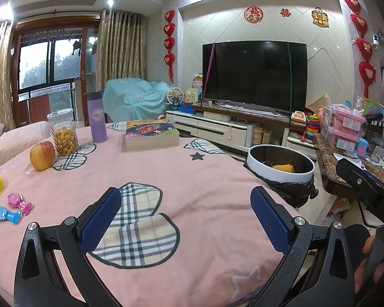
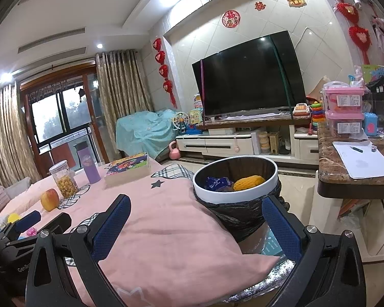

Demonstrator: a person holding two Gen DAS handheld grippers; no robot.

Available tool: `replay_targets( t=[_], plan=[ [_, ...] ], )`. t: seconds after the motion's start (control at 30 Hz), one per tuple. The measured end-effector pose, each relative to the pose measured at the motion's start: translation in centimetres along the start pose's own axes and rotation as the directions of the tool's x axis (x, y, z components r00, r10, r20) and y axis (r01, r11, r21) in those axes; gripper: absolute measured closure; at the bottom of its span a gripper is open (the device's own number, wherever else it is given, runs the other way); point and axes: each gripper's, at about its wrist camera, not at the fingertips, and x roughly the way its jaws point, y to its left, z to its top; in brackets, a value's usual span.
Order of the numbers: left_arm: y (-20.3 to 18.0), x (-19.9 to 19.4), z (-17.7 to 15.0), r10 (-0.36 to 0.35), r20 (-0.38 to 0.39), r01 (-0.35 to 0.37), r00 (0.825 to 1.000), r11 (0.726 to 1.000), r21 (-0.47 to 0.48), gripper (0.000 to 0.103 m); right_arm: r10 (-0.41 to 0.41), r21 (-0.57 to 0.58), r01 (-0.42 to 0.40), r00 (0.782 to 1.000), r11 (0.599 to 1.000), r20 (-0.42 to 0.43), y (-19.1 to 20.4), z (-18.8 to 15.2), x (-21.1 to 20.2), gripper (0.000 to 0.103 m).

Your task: Collect trash

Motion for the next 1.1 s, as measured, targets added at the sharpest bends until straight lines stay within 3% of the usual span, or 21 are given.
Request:
replay_targets(
  t=[1.1],
  plan=[
    [0.5, 1.4, 0.0, -0.034, -0.025, 0.033, 0.999, 0.999, -0.018, 0.000, 0.026, 0.001, -0.026, 0.997, 1.000, -0.066, 0.4, 0.2, 2.3, 0.000]
  ],
)
